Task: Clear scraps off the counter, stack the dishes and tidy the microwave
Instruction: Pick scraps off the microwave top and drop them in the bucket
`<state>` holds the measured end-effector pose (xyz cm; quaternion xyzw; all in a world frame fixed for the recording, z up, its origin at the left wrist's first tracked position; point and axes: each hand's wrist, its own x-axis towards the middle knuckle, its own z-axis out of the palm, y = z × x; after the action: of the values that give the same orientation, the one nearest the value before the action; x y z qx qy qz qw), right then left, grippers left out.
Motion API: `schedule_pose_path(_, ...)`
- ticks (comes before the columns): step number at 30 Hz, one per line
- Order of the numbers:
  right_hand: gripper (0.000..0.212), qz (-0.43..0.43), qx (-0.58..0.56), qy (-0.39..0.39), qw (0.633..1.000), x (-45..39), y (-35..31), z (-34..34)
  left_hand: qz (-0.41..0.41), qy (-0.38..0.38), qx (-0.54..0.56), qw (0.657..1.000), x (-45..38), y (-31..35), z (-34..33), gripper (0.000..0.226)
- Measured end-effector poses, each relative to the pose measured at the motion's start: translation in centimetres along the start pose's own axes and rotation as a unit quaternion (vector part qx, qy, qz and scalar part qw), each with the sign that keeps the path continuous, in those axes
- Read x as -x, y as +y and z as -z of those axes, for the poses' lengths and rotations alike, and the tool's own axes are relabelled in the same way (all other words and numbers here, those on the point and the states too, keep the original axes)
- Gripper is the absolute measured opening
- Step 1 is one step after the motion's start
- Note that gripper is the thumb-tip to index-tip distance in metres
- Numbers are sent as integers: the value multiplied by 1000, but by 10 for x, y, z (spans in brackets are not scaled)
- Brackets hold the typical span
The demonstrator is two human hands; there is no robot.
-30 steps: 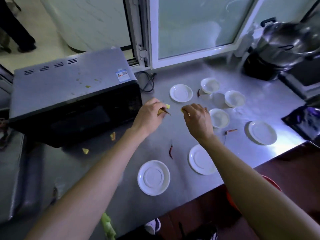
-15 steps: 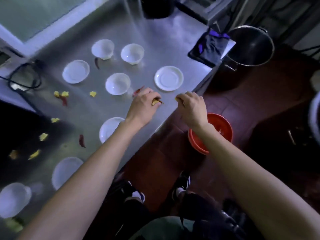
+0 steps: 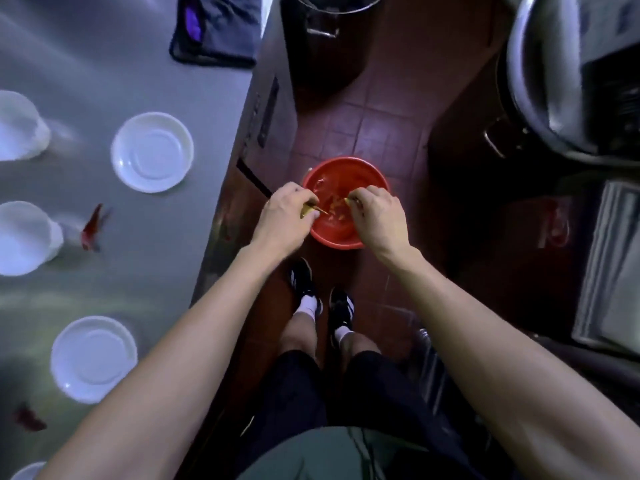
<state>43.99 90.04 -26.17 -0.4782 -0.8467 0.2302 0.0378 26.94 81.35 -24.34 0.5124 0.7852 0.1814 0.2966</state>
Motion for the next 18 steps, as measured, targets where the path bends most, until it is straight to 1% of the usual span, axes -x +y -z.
schedule_pose_path(3,17,-53,5,-3,999,-4,23,-15,0,-40,10,999,-24,-10,-26,18)
schedule_pose_path(7,18,-91,6,-20,996,-18,45,-43,11,-75,15,997,-54,-28,-58,18)
schedule_pose_path(10,18,-116,-22,-23,993,-27,59,-67,31,-99,13,994,-75,-42,-83,18)
schedule_pose_path(15,19,-144,-63,-42,987,-47,91,-128,80,-102,28,991,-114,-73,-144,18)
schedule_pose_path(18,19,-164,-73,-53,982,-61,116,-174,92,-110,14,990,-139,-97,-188,19)
